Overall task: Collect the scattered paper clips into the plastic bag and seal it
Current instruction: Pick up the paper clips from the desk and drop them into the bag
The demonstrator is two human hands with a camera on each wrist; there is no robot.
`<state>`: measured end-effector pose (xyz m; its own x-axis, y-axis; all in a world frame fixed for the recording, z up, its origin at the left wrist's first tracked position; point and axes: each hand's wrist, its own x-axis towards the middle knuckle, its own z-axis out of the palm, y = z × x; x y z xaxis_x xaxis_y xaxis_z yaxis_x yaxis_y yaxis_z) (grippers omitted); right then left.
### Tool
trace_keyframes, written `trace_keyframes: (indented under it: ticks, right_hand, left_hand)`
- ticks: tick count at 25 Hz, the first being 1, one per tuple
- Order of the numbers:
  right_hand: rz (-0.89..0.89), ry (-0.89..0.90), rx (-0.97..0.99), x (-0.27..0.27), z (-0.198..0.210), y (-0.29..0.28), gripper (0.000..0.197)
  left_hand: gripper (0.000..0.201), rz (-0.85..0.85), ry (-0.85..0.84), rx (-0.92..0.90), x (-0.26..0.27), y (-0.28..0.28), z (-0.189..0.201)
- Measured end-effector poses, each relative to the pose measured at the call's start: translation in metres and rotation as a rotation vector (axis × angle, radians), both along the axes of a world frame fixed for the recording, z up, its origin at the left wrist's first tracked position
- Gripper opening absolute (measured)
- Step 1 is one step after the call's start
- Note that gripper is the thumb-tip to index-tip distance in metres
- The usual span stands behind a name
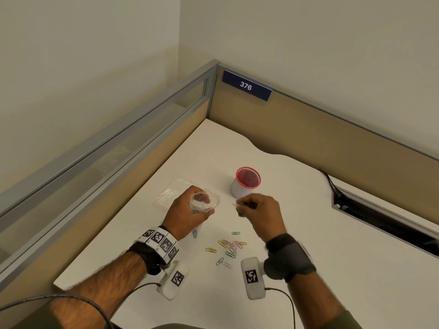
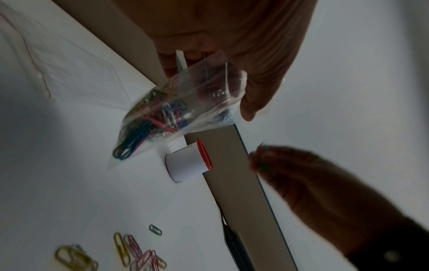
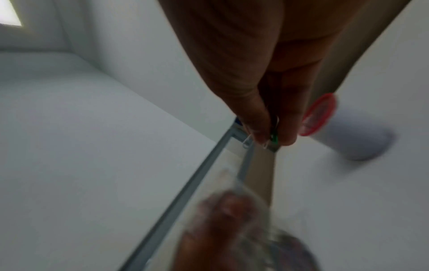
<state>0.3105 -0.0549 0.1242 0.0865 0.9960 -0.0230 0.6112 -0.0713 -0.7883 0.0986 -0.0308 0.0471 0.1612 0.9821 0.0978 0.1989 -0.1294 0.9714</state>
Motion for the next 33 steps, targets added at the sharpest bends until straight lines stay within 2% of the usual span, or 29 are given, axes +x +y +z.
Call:
trace_keyframes:
  ticks: [4,7,10,13,17,19,20,23,26,29,33]
  right_hand:
    - [0.209,-0.036,0.114,-0.038,0.043,0.011,0.012]
    - [0.353,-0.202,0.193,-0.059,0.048,0.017,0.01]
    - [0.469,-0.353,0.157,-0.068,0.045,0.017,0.012]
    - [0.481,-0.387,0.159,-0.067,0.046,0.013,0.013]
    - [0.335,-0.228,0.227,-0.048,0.048,0.008,0.014]
    - [0.23,-0.172,0.196,-0.028,0.032,0.013,0.015]
    - [0.182,-0.201,0.15,-0.017,0.015,0.017,0.015]
    - [0.098,-0.46,-0.099,0.012,-0.053,0.024,0.019]
    - [0.141,-0.574,-0.33,0.021,-0.102,0.015,0.031]
    - [0.202,-0.614,-0.351,0.013,-0.122,0.002,0.036]
    - [0.356,-0.628,-0.282,0.001,-0.13,-0.031,0.028]
  left_hand:
    - [0.032,-0.003,0.014,0.008,0.003,-0.001,0.001]
    - [0.032,-0.013,0.034,0.02,0.005,-0.003,0.004]
    - [0.033,-0.015,0.027,0.026,0.004,-0.004,0.008]
    - [0.037,-0.013,0.026,0.023,0.003,-0.004,0.009]
    - [0.032,-0.005,-0.002,0.007,0.001,-0.009,0.006]
    - [0.033,-0.005,-0.018,0.003,-0.001,-0.011,0.006]
    - [0.034,-0.003,-0.025,-0.002,-0.003,-0.011,0.006]
    - [0.037,-0.001,-0.044,-0.023,-0.008,-0.01,0.005]
    - [0.039,0.01,-0.045,-0.027,-0.011,-0.009,0.004]
    - [0.042,0.022,-0.044,-0.023,-0.012,-0.006,0.003]
    - [0.045,0.03,-0.052,-0.02,-0.01,-0.004,0.003]
